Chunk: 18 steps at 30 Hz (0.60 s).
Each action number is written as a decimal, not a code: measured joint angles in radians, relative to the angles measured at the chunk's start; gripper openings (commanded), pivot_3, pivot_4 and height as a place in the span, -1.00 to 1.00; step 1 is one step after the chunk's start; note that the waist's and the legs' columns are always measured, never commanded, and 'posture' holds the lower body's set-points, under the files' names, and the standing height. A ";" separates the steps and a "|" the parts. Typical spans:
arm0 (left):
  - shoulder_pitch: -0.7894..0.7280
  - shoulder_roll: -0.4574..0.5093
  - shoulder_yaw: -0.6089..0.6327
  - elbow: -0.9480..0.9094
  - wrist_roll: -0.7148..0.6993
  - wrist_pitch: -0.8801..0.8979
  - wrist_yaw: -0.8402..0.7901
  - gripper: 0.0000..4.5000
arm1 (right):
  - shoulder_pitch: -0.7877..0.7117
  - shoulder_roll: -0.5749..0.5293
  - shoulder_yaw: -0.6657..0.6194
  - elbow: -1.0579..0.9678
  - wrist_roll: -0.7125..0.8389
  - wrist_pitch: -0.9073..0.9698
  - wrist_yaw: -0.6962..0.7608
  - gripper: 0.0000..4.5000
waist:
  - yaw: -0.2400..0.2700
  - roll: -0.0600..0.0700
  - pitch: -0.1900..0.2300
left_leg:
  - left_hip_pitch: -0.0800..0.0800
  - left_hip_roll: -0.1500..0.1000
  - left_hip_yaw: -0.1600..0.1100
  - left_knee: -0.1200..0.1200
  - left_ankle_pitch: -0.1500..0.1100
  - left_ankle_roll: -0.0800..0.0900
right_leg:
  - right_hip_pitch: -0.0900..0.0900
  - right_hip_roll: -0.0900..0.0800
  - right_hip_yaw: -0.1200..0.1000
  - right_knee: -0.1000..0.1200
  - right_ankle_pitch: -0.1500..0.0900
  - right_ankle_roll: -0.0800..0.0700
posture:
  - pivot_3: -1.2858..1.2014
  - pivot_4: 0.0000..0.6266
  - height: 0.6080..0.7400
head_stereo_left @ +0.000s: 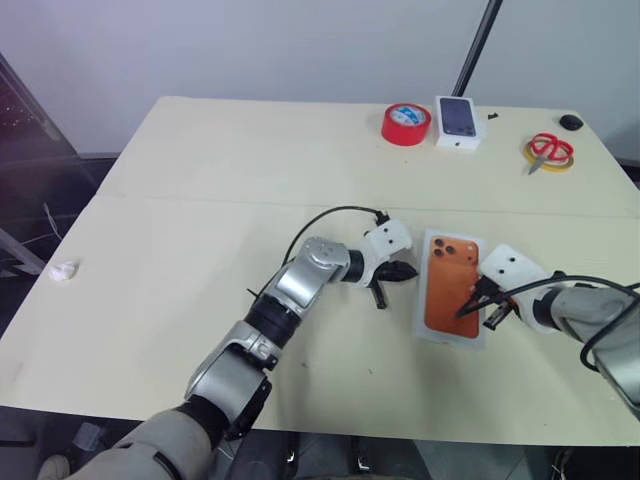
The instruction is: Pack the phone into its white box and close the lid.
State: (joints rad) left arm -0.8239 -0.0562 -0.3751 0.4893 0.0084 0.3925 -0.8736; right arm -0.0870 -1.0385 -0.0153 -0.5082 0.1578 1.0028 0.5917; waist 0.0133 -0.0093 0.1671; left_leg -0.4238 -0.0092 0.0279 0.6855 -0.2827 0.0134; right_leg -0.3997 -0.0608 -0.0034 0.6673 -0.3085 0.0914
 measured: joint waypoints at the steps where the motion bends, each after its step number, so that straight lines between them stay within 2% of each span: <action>1: -0.001 -0.005 0.004 0.000 0.000 0.013 0.006 -0.94 | -0.002 0.002 0.001 0.002 -0.001 0.000 -0.001 -0.99 | 0.000 0.000 0.000 | 0.000 0.000 0.000 0.000 0.000 0.000 | 0.000 0.000 0.000 0.000 0.000 0.000 | 0.03 -0.52 1.00; 14: -0.006 -0.012 0.026 0.023 -0.012 0.049 0.064 -0.94 | -0.012 0.032 0.011 0.023 -0.022 -0.017 -0.001 -0.99 | -0.001 0.000 0.000 | 0.000 0.000 0.000 0.000 0.000 0.000 | 0.000 0.000 0.000 0.001 0.000 0.000 | 0.03 -0.52 1.00; 18: -0.005 0.028 0.048 -0.003 -0.024 0.052 0.063 -0.94 | 0.014 -0.006 -0.033 0.022 -0.021 -0.050 0.037 -0.99 | 0.000 0.000 0.000 | 0.000 0.000 0.000 0.000 0.000 0.000 | 0.000 0.000 0.000 0.001 0.000 0.000 | 0.03 -0.52 1.00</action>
State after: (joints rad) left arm -0.8294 -0.0277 -0.3275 0.4859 -0.0156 0.4450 -0.8101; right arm -0.0725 -1.0445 -0.0486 -0.4864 0.1372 0.9527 0.6290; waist 0.0129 -0.0089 0.1669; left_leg -0.4237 -0.0091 0.0279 0.6855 -0.2824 0.0130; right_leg -0.4001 -0.0608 -0.0033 0.6682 -0.3085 0.0914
